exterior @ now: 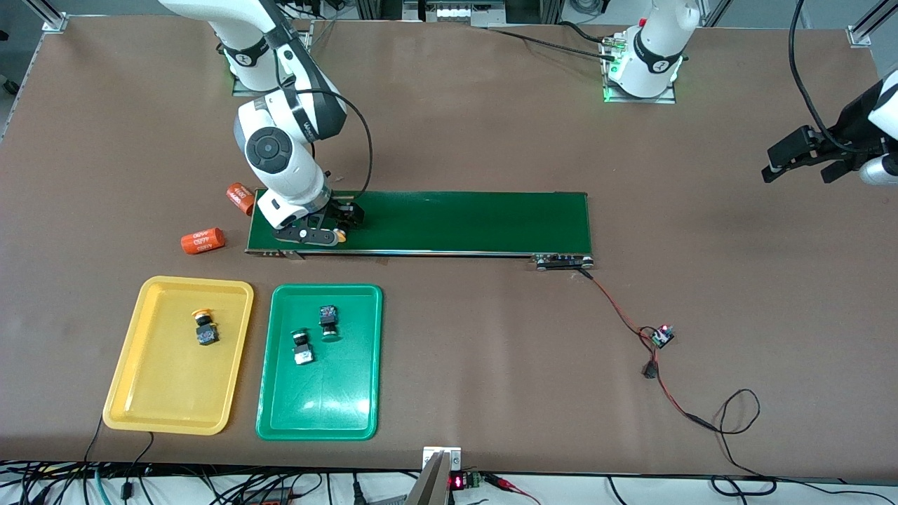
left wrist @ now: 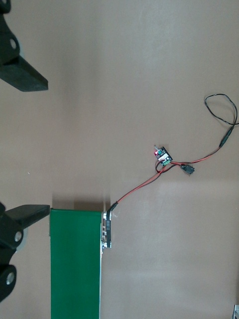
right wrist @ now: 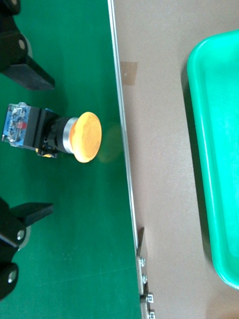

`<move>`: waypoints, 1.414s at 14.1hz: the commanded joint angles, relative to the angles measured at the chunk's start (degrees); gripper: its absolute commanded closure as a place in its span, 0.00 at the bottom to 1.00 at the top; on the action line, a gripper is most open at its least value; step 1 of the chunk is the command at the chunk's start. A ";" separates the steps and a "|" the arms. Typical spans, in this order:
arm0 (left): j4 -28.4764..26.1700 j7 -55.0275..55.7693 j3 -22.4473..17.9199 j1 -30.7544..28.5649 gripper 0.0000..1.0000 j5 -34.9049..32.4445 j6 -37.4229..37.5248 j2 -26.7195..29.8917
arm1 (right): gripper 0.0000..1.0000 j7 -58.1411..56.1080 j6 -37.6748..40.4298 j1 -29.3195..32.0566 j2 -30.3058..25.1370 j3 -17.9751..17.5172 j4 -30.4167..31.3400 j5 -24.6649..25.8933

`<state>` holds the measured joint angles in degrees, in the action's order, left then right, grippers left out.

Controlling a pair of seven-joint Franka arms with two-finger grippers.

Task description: Sort buttons by color to trays

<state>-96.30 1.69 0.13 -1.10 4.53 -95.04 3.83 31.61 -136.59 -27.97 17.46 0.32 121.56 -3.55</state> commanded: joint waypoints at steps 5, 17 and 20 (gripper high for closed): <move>-5.82 -0.99 0.58 -0.57 0.00 -0.66 -3.40 4.51 | 0.02 -0.06 -1.48 1.34 0.99 -0.50 0.61 0.03; -3.37 -0.20 0.67 0.05 0.00 -0.66 4.68 6.28 | 0.74 -2.42 -0.96 2.57 0.56 -0.50 0.26 0.03; -0.13 -0.20 0.58 0.05 0.00 -0.57 5.21 4.18 | 0.74 -4.89 4.12 3.98 -1.72 -0.50 -0.97 0.03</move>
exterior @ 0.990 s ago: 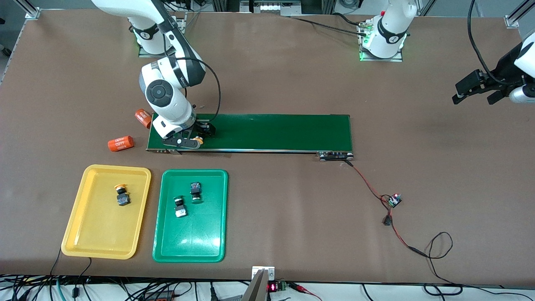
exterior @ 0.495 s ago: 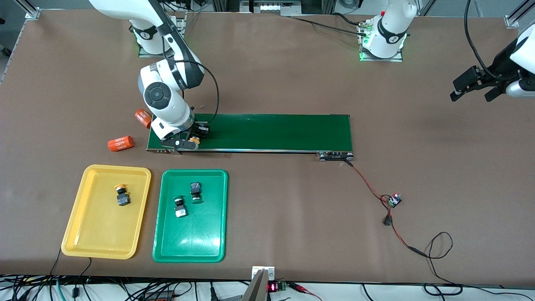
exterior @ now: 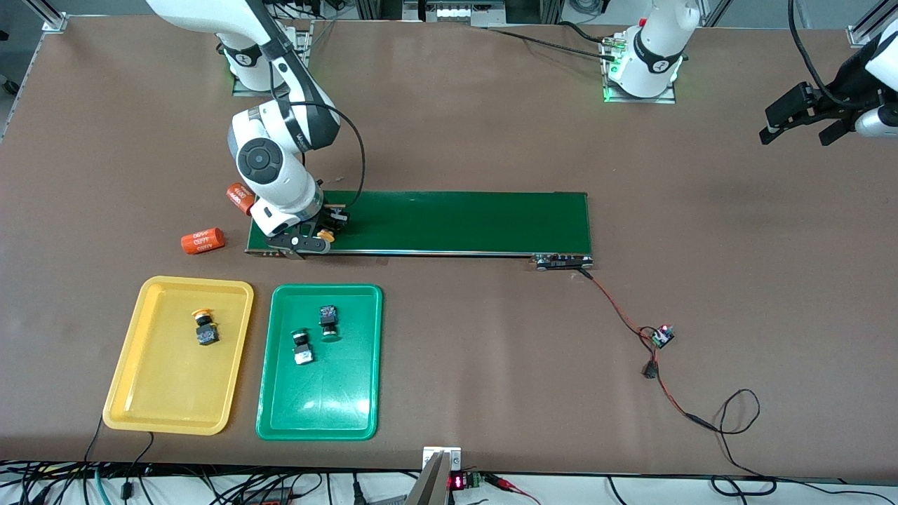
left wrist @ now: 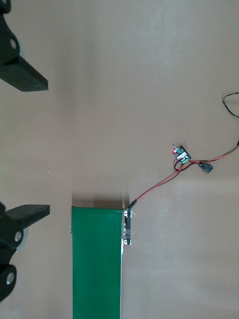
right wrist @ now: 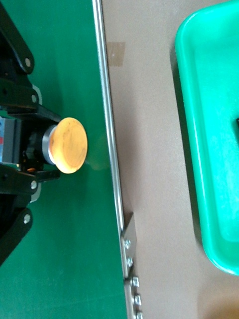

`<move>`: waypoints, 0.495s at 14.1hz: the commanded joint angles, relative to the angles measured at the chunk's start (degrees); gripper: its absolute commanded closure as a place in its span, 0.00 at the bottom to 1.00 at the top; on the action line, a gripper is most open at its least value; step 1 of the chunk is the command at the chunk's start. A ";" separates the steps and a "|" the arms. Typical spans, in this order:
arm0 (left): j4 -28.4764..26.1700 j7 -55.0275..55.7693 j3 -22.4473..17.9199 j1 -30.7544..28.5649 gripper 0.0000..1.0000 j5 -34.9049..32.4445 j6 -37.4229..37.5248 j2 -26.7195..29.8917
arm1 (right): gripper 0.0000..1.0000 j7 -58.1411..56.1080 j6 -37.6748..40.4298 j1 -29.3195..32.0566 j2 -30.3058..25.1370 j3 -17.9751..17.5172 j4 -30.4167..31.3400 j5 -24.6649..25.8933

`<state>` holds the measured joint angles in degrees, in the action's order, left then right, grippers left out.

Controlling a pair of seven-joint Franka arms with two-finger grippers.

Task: Sort buttons by color to trays
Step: 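Lift the yellow button and carry it over the yellow tray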

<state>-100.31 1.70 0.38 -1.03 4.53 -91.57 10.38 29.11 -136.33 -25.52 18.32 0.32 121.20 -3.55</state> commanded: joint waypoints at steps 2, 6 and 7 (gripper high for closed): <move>6.87 0.06 0.24 -0.02 0.00 -0.49 5.24 -4.31 | 0.74 -4.92 7.99 2.74 -5.47 -0.41 -1.40 0.03; 7.58 -0.55 -0.29 -0.64 0.00 -1.97 5.44 -5.81 | 0.74 -18.34 16.08 10.46 -8.30 -0.41 -6.04 0.21; 7.58 -0.64 0.23 -0.46 0.00 -3.37 5.44 -5.72 | 0.74 -22.65 16.27 12.66 -7.95 -0.41 -7.02 0.73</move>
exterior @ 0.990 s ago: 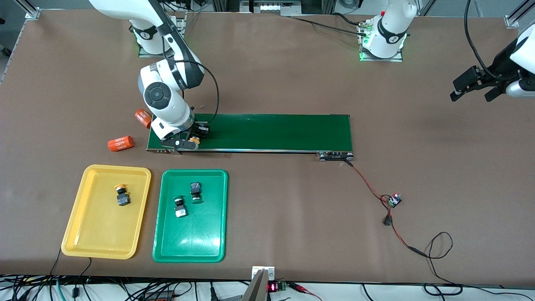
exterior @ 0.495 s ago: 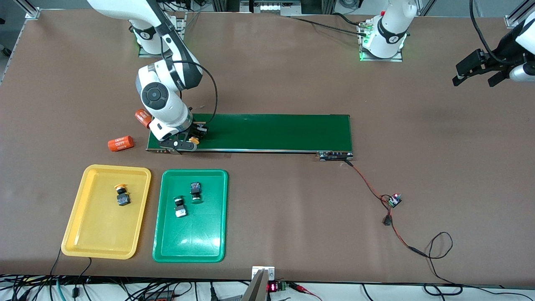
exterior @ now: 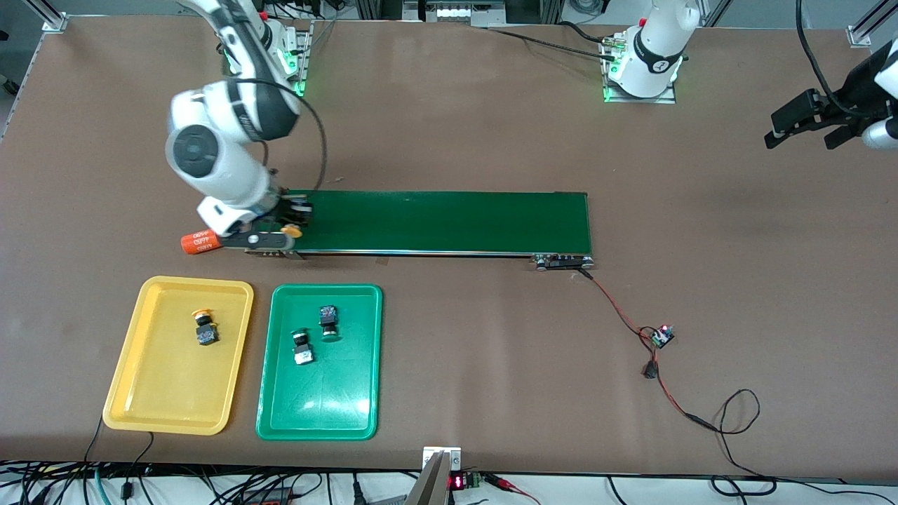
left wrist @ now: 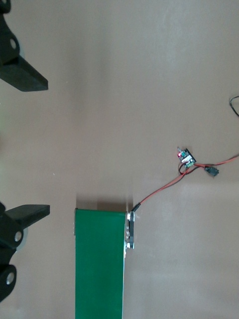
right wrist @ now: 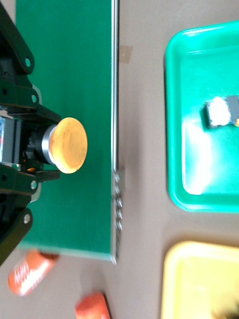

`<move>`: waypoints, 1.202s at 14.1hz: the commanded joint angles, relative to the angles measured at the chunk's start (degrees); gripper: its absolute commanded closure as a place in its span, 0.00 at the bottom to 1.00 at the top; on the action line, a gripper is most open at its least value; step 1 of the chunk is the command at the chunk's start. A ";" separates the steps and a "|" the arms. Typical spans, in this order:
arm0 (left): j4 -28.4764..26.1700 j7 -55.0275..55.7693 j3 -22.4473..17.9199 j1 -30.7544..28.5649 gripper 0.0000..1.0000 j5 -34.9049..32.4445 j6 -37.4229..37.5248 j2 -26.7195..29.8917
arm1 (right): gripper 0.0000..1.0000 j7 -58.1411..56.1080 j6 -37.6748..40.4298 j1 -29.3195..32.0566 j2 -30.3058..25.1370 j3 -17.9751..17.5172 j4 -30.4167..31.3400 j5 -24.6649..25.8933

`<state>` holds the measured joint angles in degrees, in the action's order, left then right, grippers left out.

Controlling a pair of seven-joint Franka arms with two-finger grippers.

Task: Sort buttons by color to trays
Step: 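Lift the yellow button and carry it over the yellow tray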

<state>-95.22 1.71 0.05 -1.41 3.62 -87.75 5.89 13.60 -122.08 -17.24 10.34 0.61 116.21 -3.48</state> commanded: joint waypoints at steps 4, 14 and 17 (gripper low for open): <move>3.54 -0.30 0.57 0.26 0.00 -2.92 0.39 -1.32 | 0.74 -12.55 1.67 8.35 4.15 -0.70 -6.77 4.25; 3.64 -0.47 0.66 0.44 0.00 -2.92 1.26 -1.24 | 0.74 -27.04 -7.64 18.72 17.95 -1.49 -18.47 14.65; 3.64 -0.65 0.66 0.00 0.00 -2.92 1.44 -1.06 | 0.74 -29.06 -7.91 19.34 20.67 -1.84 -21.28 14.56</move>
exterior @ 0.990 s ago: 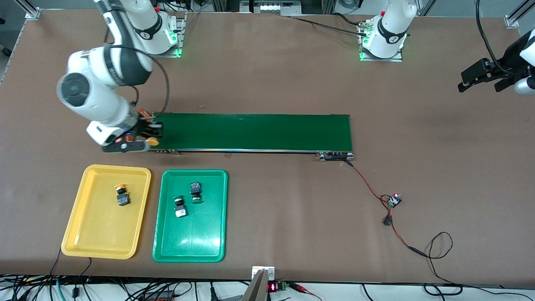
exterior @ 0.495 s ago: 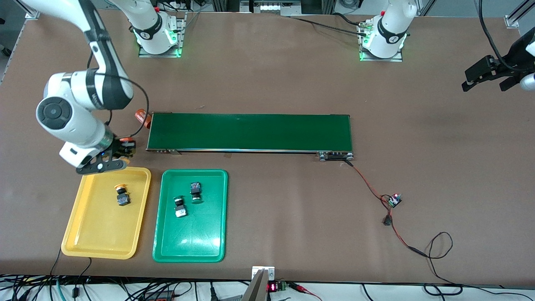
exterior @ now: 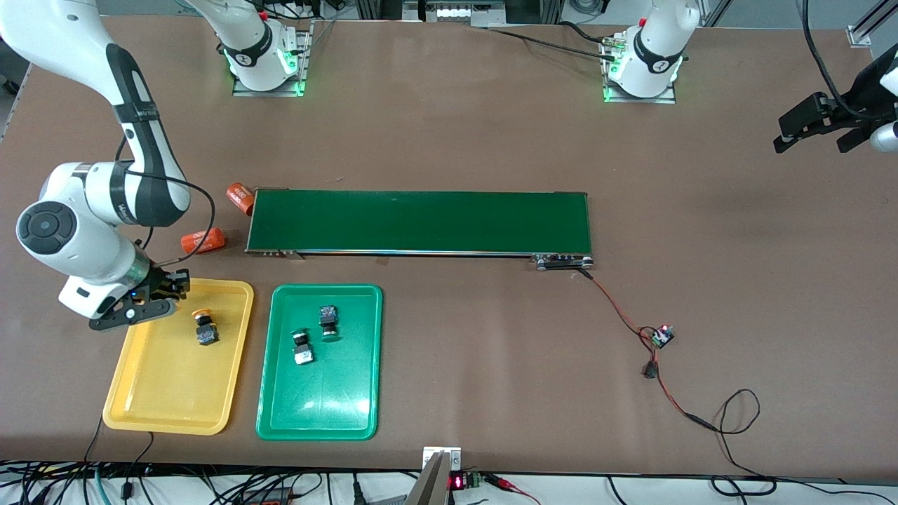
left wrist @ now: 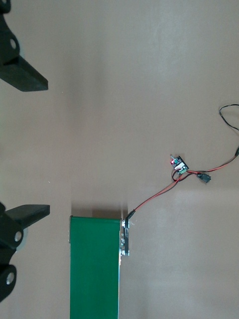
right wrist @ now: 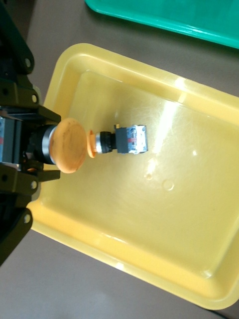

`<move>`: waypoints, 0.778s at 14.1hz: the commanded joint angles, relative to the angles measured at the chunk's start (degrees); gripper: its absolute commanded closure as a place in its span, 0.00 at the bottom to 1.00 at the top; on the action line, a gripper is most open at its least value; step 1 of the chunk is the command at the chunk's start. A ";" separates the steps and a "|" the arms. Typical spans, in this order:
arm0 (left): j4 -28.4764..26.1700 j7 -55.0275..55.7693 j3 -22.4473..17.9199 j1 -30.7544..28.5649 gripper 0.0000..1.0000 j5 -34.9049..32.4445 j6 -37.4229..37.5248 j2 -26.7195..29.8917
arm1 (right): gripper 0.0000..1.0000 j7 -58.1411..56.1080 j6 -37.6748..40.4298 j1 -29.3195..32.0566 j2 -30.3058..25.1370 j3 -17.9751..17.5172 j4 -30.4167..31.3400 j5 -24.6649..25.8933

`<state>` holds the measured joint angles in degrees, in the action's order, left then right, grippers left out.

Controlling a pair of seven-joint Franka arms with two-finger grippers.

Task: Sort buttons by color to trays
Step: 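Lift the yellow button and carry it over the yellow tray, then lower the right gripper and open it to release the yellow button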

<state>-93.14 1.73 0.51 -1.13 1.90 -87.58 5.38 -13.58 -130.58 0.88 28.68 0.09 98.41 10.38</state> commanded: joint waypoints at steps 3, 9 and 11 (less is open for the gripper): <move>1.55 -0.67 0.20 -0.28 0.00 -1.20 1.27 -0.54 | 0.74 -3.29 0.32 2.81 4.36 -2.82 -5.51 0.70; 1.29 -0.67 0.02 -0.46 0.00 -1.20 1.27 -0.72 | 0.74 -12.77 -5.90 8.25 7.09 -2.82 -5.69 0.70; 1.12 -0.67 0.02 -0.46 0.00 -1.20 1.27 -0.72 | 0.74 -14.80 -9.24 11.14 8.93 -4.82 -5.69 0.70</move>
<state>-93.14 1.73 0.35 -1.40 1.87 -87.40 5.29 -25.94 -137.18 8.70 35.11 -1.60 94.03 10.38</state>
